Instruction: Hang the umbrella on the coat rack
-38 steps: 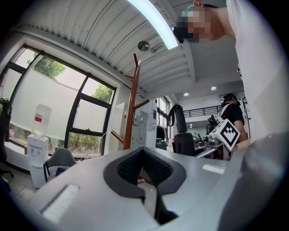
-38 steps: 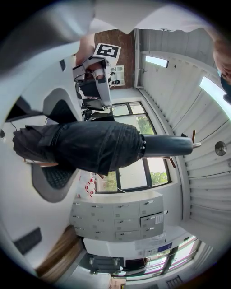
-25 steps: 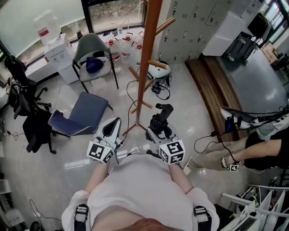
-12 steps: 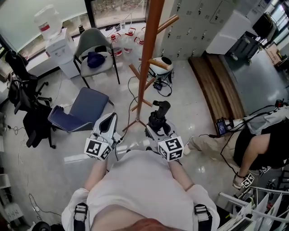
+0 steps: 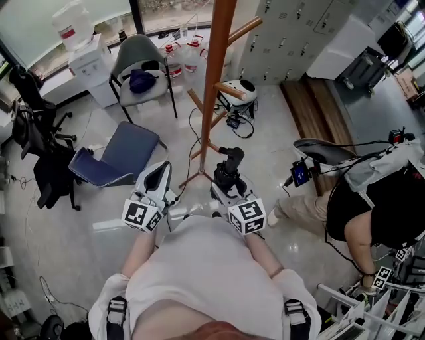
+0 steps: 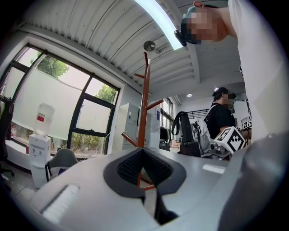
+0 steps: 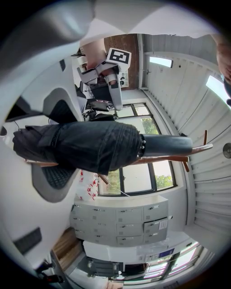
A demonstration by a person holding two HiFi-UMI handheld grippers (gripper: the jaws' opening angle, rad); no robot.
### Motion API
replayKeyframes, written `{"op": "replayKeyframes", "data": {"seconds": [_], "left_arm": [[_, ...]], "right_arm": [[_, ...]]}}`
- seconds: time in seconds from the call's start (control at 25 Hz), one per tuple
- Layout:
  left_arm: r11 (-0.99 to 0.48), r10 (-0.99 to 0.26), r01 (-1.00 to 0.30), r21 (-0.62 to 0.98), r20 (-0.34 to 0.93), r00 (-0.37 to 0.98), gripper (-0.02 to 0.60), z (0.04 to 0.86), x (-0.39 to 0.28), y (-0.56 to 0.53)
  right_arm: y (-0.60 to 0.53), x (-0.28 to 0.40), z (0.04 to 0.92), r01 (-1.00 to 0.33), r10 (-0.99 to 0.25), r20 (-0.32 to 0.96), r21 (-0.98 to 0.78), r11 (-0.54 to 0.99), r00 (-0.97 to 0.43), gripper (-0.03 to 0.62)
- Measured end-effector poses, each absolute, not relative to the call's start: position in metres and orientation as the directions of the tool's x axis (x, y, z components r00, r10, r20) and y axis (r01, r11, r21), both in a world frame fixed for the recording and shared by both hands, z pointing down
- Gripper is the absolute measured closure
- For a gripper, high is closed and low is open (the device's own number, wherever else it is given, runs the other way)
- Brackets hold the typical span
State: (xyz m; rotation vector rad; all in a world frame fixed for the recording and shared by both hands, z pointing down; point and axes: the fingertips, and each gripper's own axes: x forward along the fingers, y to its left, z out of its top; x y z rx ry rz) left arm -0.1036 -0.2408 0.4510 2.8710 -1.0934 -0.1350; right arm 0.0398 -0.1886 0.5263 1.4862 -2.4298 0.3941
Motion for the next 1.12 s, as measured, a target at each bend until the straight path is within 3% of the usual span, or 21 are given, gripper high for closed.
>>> {"op": "replayKeyframes", "data": {"seconds": [0.68, 1.12], "left_arm": [[-0.721, -0.692, -0.689, 0.068, -0.026, 0.722, 0.571, 0.457, -0.1, -0.222], [-0.672, -0.739, -0.736, 0.08, -0.012, 0.673, 0.571, 0.458, -0.111, -0.218]], "right_arm": [[-0.184, 0.056, 0.603, -0.858, -0.781, 0.378, -0.084, 0.506, -0.497, 0.333], [-0.193, 0.078, 0.67, -0.852, -0.724, 0.487, -0.086, 0.517, -0.489, 0.333]]}}
